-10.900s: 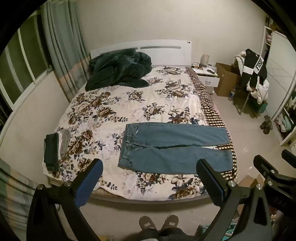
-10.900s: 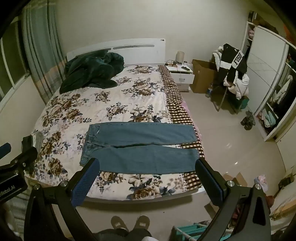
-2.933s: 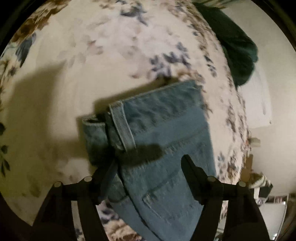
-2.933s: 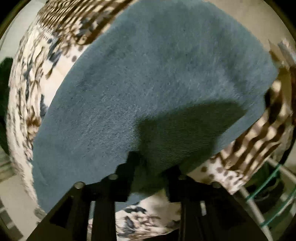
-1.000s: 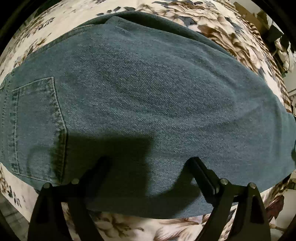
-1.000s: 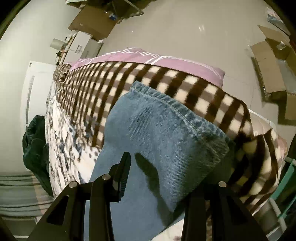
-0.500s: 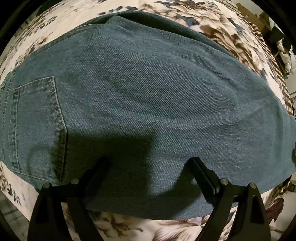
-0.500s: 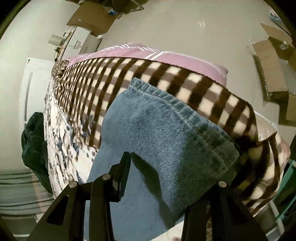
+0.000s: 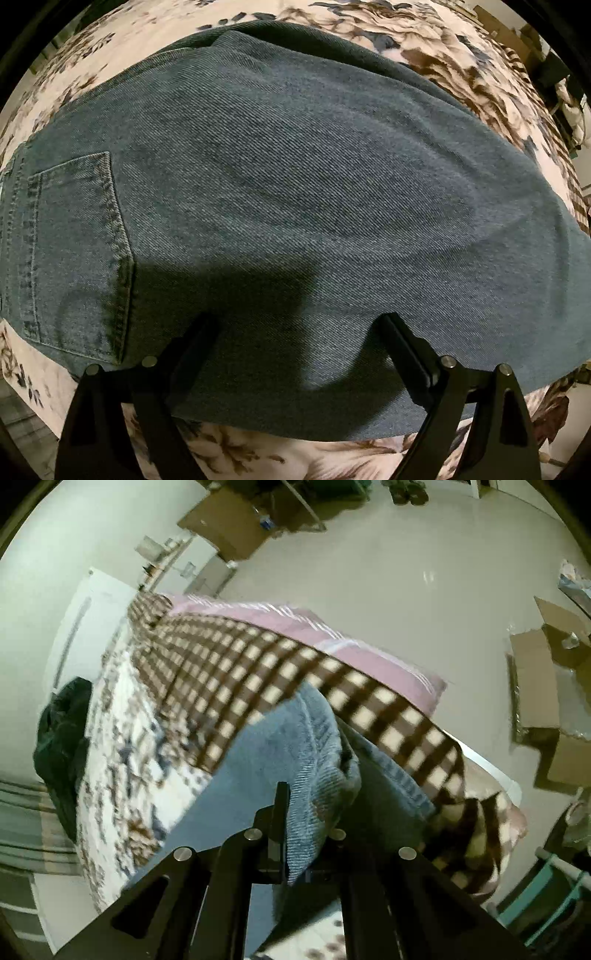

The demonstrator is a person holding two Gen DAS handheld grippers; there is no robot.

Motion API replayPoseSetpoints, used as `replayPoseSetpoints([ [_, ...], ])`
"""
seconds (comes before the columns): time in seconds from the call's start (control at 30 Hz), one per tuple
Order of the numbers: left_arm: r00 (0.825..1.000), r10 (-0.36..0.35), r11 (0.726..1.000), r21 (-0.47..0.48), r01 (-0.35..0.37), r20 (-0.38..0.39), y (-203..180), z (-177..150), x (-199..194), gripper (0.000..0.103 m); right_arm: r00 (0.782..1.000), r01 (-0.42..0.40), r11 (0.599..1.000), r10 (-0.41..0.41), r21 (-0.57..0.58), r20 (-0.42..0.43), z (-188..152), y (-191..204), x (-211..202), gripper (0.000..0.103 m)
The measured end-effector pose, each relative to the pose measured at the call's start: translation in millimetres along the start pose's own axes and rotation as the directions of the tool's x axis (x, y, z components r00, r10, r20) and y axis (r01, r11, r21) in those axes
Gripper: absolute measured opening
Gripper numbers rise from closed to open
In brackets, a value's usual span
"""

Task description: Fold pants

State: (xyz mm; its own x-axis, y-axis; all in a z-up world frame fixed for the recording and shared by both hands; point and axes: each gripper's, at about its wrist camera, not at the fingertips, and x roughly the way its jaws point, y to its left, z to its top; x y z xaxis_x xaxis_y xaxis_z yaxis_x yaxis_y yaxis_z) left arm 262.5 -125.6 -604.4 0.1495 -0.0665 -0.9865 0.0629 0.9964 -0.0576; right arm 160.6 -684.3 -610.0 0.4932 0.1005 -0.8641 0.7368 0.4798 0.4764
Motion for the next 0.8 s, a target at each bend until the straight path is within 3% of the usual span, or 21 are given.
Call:
replayPoseSetpoints([
  [0.33, 1.000, -0.002, 1.000, 0.002, 0.002, 0.001, 6, -1, 2, 0.091, 0.998, 0.041, 0.998, -0.039, 0.038, -0.053, -8, -25, 19, 0.009],
  [0.37, 1.000, -0.004, 1.000, -0.001, 0.004, 0.001, 6, -1, 3, 0.093, 0.996, 0.055, 0.998, -0.052, 0.042, -0.067, -8, -25, 22, 0.013],
  [0.43, 1.000, -0.016, 1.000, -0.008, 0.016, 0.001, 8, 0, 5, 0.099, 0.991, 0.107, 0.991, -0.100, 0.075, -0.089, -7, -34, 24, 0.032],
  [0.47, 1.000, -0.025, 1.000, -0.010, 0.025, 0.000, 10, 0, 7, 0.103, 0.991, 0.113, 0.989, -0.105, 0.096, -0.086, -7, -39, 22, 0.034],
  [0.57, 1.000, -0.027, 1.000, -0.014, 0.027, 0.002, 11, 2, 14, 0.103, 0.996, 0.061, 0.980, -0.048, 0.187, -0.070, -9, -58, 14, 0.039],
  [0.63, 0.999, -0.024, 0.999, -0.022, 0.024, 0.021, 12, 0, 15, 0.103, 0.998, 0.028, 0.974, -0.015, 0.225, -0.061, -11, -66, 12, 0.054],
  [0.8, 0.996, -0.019, 0.999, -0.033, 0.022, 0.092, 14, -11, 14, 0.103, 0.997, -0.043, 0.947, 0.060, 0.319, -0.043, -16, -86, 20, 0.056],
])
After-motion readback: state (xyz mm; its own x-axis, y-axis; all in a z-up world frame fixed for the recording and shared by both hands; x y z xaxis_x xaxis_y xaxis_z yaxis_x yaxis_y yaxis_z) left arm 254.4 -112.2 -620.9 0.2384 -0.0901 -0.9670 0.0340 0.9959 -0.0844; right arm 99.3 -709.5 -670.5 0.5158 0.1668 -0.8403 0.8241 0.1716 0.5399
